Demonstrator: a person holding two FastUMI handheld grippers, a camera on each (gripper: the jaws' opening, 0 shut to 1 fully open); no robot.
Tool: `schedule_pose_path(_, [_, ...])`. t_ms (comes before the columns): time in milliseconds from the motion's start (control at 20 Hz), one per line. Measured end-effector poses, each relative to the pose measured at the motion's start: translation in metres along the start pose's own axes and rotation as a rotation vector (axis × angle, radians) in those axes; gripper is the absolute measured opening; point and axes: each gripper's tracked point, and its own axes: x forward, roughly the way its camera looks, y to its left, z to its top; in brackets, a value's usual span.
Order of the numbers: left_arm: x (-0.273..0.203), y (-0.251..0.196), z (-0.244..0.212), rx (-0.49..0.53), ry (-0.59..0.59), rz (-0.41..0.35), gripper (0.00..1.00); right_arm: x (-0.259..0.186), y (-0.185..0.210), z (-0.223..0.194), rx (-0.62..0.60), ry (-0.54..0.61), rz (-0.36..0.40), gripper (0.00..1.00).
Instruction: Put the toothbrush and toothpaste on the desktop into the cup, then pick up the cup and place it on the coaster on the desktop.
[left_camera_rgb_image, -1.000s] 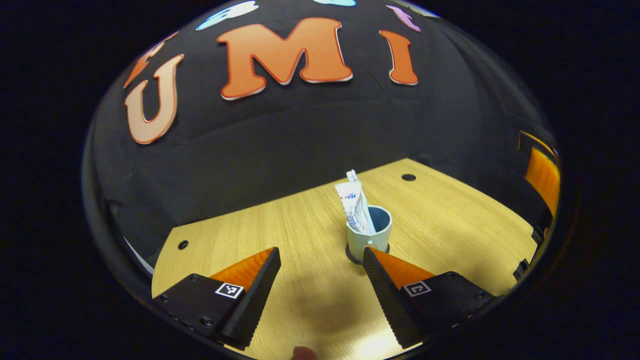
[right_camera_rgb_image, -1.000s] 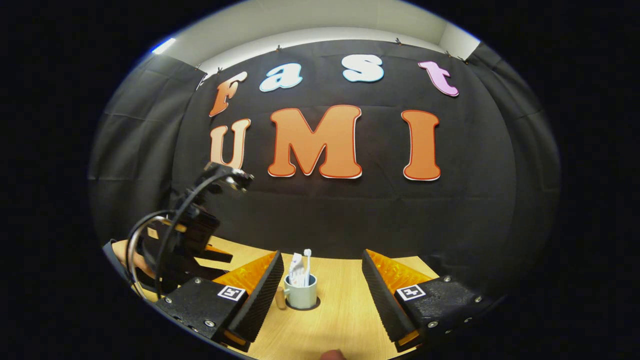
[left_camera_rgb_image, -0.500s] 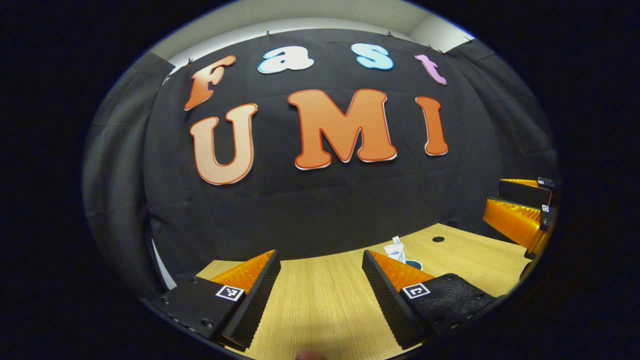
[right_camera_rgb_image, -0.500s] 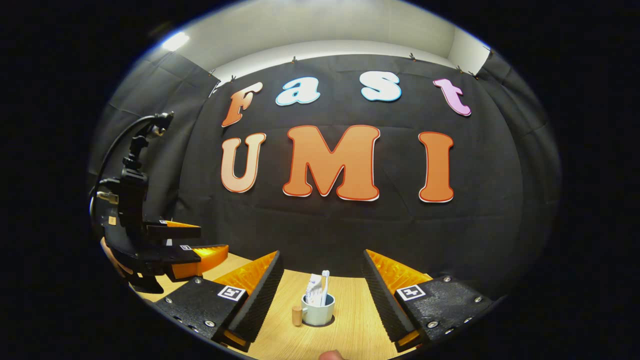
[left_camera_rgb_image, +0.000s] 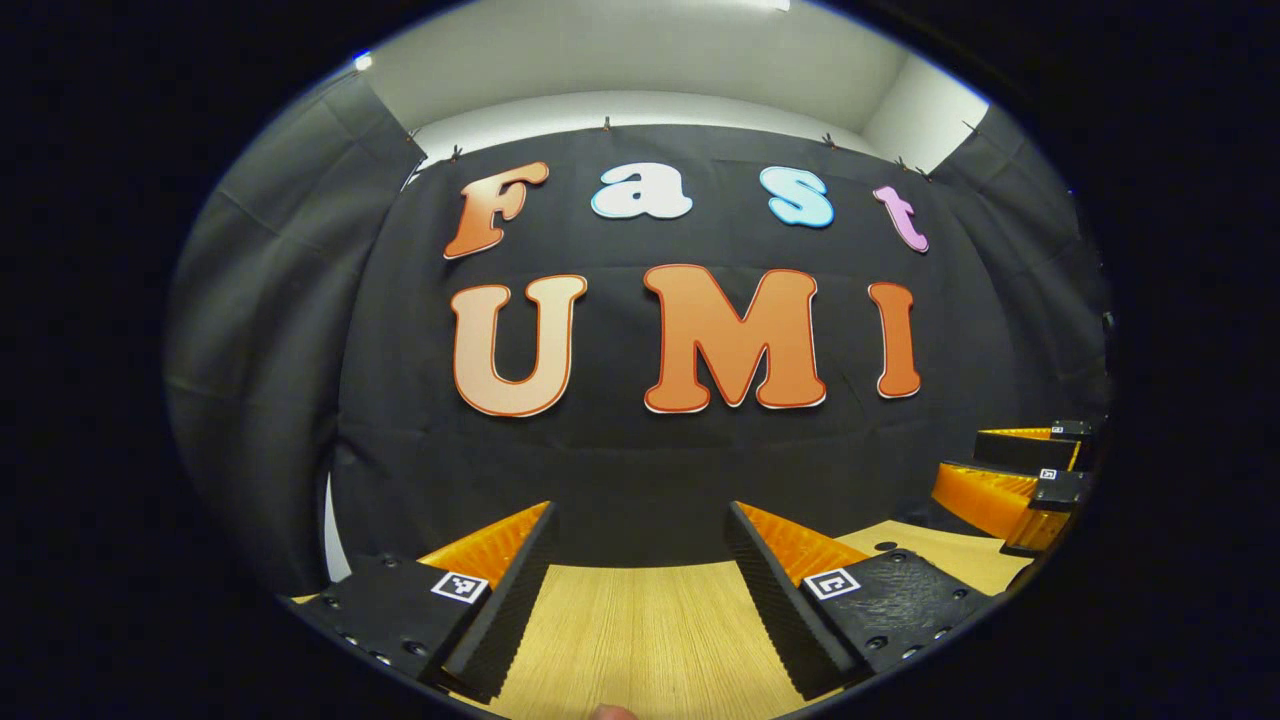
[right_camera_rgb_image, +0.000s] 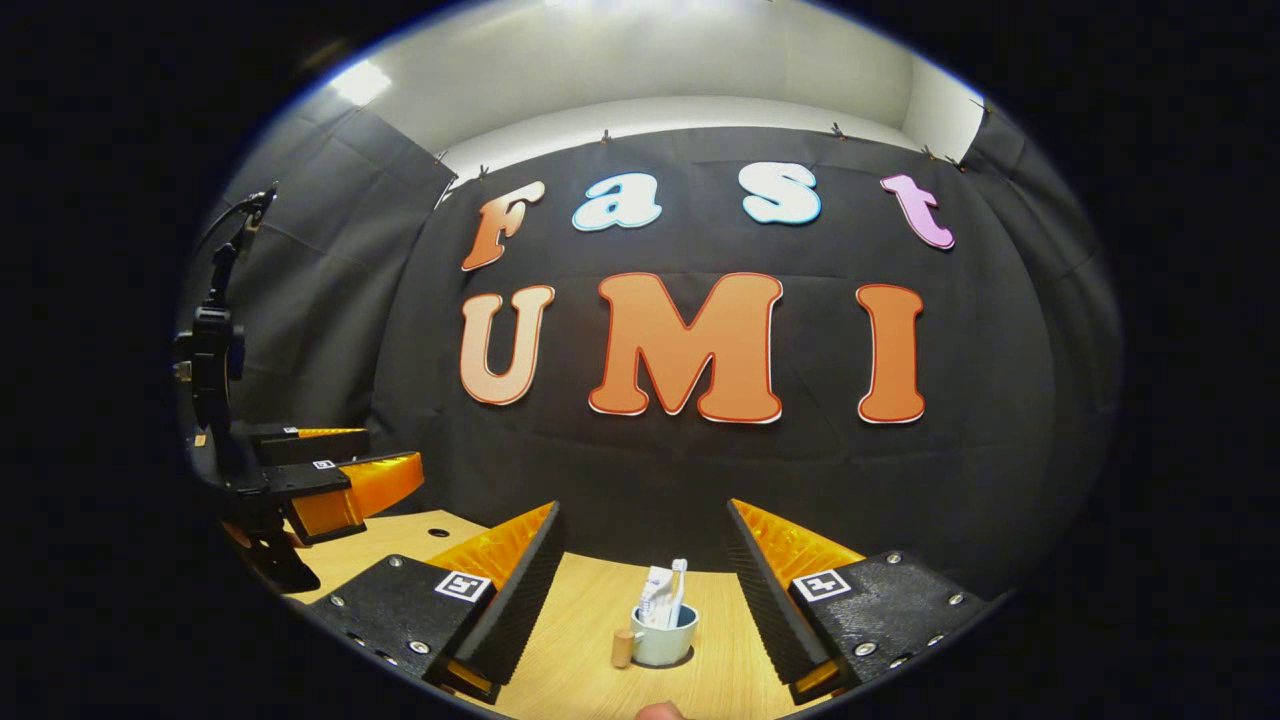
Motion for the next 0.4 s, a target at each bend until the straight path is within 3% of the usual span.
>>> schedule_pose_path(400, [-0.0022, 0.0013, 0.0006, -0.008, -0.025, 0.013, 1.00, 0.0034, 0.0008, 0.0017, -0.002, -0.025, -0.008, 0.94])
